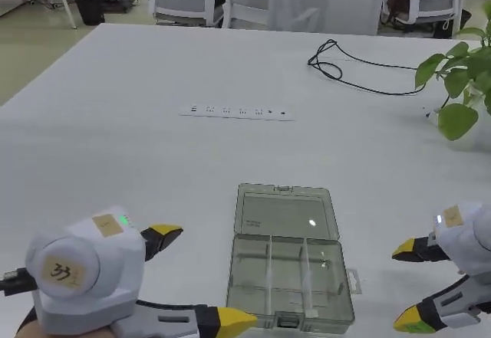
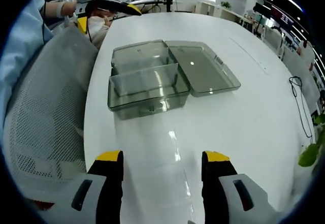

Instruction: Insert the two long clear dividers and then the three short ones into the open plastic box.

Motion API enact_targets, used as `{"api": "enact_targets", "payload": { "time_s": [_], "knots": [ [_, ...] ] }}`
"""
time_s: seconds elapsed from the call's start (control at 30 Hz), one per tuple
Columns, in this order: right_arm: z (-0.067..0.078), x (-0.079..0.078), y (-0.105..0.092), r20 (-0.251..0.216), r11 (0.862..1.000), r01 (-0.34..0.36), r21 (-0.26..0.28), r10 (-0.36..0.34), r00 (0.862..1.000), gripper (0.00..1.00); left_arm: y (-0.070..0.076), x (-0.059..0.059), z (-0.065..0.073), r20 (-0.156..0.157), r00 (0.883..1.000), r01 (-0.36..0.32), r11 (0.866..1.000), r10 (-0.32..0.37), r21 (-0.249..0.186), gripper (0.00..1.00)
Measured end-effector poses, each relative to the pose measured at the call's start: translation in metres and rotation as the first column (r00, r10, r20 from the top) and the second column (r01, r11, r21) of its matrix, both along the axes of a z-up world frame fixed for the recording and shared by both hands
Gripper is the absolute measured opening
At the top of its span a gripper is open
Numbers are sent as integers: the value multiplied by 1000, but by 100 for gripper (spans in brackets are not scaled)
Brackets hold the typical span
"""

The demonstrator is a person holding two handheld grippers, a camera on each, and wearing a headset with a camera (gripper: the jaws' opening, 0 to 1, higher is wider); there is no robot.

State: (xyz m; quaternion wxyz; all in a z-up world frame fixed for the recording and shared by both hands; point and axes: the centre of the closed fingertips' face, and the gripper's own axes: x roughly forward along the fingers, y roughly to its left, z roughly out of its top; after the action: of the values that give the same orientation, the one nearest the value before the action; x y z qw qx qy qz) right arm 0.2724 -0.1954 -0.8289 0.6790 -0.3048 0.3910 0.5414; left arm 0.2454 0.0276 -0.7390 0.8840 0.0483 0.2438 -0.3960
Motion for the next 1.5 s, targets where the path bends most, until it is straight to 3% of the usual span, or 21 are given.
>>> {"api": "enact_targets", "payload": {
  "time_s": [0.1, 0.3, 0.67, 0.87, 1.5],
  "knots": [
    [-4, -1, 0, -4, 999, -32, -25, 31, 999, 53, 0, 1, 0, -1, 1000, 1, 1000, -1, 0, 94],
    [-12, 0, 2, -12, 994, -72, -81, 71, 997, 43, 1, 2, -1, -3, 1000, -9, 1000, 9, -7, 93],
    [-25, -1, 5, -13, 980, -137, -143, 137, 991, 38, 0, 2, -1, -5, 1000, -11, 1000, 11, -15, 93],
    [-24, -4, 7, -8, 970, -176, -168, 177, 984, 34, 1, 5, 1, 1, 1000, -14, 1000, 14, -21, 92],
    [-24, -6, 6, 8, 968, -160, -192, 165, 986, 33, -10, 3, 2, 2, 1000, 1, 999, -1, -50, 91]
  ]
}}
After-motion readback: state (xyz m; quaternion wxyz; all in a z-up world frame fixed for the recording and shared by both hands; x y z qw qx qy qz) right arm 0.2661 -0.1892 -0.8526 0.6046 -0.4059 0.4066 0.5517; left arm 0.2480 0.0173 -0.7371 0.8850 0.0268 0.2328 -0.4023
